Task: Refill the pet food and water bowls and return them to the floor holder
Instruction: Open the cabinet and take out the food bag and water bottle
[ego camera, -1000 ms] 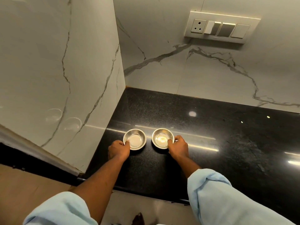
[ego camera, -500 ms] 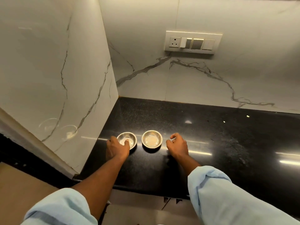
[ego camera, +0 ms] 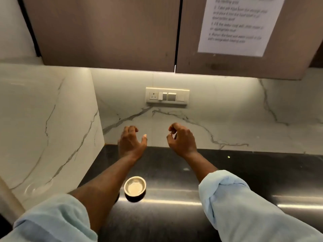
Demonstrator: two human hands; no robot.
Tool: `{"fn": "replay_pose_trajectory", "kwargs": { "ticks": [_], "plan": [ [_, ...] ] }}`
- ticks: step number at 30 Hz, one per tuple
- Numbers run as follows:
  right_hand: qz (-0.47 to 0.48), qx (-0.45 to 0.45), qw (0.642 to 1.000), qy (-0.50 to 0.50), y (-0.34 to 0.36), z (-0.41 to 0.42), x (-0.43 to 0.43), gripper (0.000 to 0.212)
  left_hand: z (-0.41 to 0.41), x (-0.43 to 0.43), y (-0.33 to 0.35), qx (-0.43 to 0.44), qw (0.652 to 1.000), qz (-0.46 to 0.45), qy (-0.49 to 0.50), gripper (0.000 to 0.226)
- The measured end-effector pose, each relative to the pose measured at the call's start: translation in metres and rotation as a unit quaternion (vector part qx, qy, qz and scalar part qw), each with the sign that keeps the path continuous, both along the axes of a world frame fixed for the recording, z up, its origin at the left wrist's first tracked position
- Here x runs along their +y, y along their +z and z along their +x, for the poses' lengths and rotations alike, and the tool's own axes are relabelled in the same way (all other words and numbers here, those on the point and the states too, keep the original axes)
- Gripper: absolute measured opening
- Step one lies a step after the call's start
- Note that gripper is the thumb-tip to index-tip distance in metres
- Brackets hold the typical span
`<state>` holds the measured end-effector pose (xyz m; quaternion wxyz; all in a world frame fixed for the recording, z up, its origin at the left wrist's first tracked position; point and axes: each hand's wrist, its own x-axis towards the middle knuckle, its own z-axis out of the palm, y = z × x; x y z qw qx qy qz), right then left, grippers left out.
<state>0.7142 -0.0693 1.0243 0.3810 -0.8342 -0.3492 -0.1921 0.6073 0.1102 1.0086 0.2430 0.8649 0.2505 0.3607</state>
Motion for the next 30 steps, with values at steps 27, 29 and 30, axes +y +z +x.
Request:
{"fn": "replay_pose_trajectory", "kwargs": {
  "ticks": [27,29,30],
  "plan": [
    [-0.081,-0.426,0.888,-0.153,0.215,0.082,-0.023,0.088,0.065,-0.009,0.219,-0.026,0.919,0.393,0.034,0.073],
    [-0.075,-0.441,0.88,-0.16,0.218,0.083,-0.022,0.076,0.064,-0.01,0.22,-0.022,0.92,0.39,0.033,0.074],
    [-0.073,-0.448,0.877,-0.157,0.218,0.084,-0.022,0.072,0.064,-0.01,0.221,-0.018,0.921,0.387,0.033,0.074]
  ]
}}
